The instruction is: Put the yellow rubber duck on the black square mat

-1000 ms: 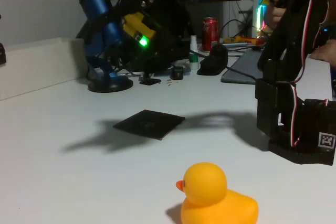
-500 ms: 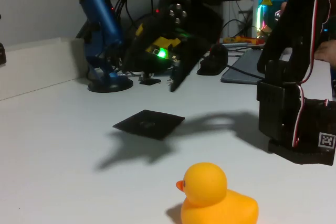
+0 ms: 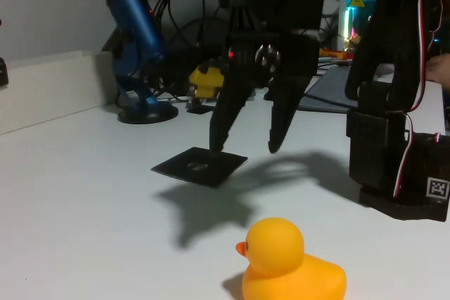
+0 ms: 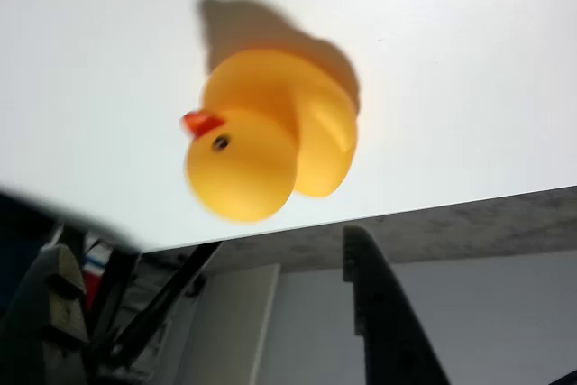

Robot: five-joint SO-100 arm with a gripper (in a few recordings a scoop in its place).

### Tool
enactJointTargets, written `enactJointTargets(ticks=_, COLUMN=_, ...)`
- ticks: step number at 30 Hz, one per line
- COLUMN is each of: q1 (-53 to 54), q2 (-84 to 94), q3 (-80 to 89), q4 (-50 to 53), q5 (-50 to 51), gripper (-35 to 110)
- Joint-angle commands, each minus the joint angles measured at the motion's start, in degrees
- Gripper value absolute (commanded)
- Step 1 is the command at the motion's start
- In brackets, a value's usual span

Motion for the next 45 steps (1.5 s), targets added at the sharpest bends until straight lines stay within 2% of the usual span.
enactJointTargets(ticks=1, q1=-2.02, q2=-0.53, q3=-1.67, q4=0.7, q5=-0.97, gripper=34)
enactJointTargets(ticks=31, q1=-2.29, q2=-16.0, q3=-2.29, q4=0.7, q5=-1.05, gripper=34)
enactJointTargets(ticks=38, q1=-12.22, q2=-16.0, q3=-2.37, q4=0.7, q5=-1.05, gripper=34)
enactJointTargets(ticks=45, q1=-13.89, q2=-15.73, q3=-2.37, q4=0.7, q5=-1.05, gripper=34)
